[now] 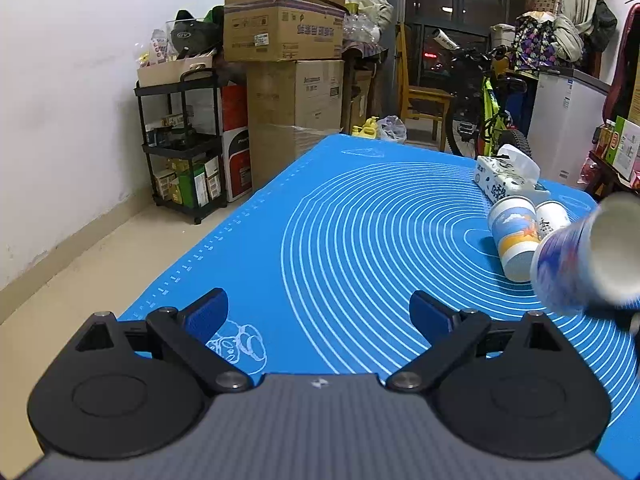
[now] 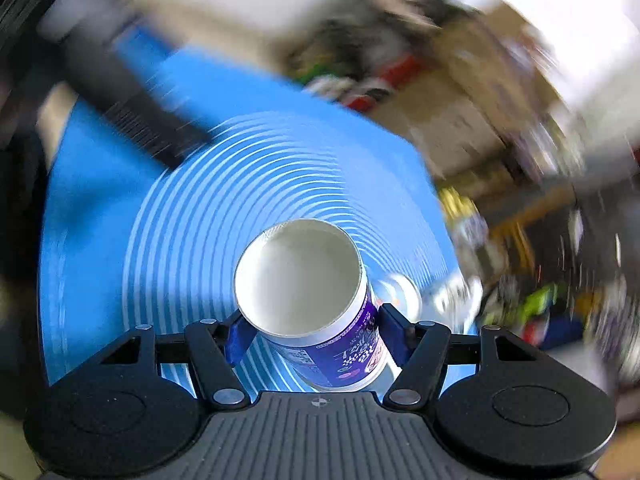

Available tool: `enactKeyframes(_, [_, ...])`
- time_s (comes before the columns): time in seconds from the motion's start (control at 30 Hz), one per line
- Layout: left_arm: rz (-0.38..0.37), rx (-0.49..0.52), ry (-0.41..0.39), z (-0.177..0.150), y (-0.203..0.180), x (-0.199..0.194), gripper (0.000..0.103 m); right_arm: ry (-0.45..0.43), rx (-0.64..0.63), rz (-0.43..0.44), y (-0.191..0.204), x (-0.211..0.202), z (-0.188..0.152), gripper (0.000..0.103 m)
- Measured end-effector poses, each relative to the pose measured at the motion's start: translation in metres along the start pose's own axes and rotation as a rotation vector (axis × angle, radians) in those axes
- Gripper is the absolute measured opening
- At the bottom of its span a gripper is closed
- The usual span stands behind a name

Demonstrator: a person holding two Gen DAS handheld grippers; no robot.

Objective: Flip cup upside down
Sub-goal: 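Rotate the purple cup with the right tool and stand it open end up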

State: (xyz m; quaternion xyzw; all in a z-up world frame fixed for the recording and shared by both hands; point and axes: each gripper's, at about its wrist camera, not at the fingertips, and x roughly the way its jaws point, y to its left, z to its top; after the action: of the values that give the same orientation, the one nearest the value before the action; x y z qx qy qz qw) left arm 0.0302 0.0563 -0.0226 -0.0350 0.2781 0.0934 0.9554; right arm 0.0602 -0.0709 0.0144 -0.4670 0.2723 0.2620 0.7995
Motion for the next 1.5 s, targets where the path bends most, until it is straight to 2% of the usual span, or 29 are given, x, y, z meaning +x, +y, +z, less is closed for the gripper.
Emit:
enactKeyframes(0.13, [-0.012, 0.021, 0.001, 0.001, -0.008, 0.001, 0.097, -0.043, 0.361, 0.010, -0.036, -0.005, -0.024, 0.070])
enactKeyframes(0.27, [-0.021, 0.044, 0.006, 0.001, -0.015, 0.002, 0.097, -0.048, 0.726, 0.093, -0.062, 0.003, -0.058, 0.070])
enactKeyframes(0.37, [-0.024, 0.056, 0.004, 0.001, -0.019, 0.001, 0.097, -0.039, 0.864, 0.113, -0.070, 0.008, -0.084, 0.070])
enactKeyframes(0.47, [-0.022, 0.069, 0.006, 0.001, -0.022, 0.001, 0.097, -0.015, 0.925, 0.131, -0.069, 0.026, -0.090, 0.069])
enactKeyframes(0.73, [-0.027, 0.087, 0.008, 0.001, -0.028, 0.000, 0.097, -0.037, 1.063, 0.125, -0.084, 0.058, -0.097, 0.070])
enactKeyframes(1.07, [-0.035, 0.093, -0.005, 0.002, -0.035, -0.004, 0.097, -0.047, 1.072, 0.095, -0.086, 0.074, -0.096, 0.069])
enactKeyframes(1.3, [-0.056, 0.127, -0.006, 0.004, -0.045, -0.014, 0.097, -0.093, 1.084, 0.052, -0.082, 0.057, -0.104, 0.085])
enactKeyframes(1.37, [-0.059, 0.149, -0.009, 0.004, -0.049, -0.018, 0.097, -0.117, 1.076, 0.009, -0.076, 0.044, -0.108, 0.095])
enactKeyframes(1.5, [-0.102, 0.186, 0.006, 0.000, -0.058, -0.025, 0.097, -0.163, 1.067, -0.069, -0.054, 0.015, -0.118, 0.097])
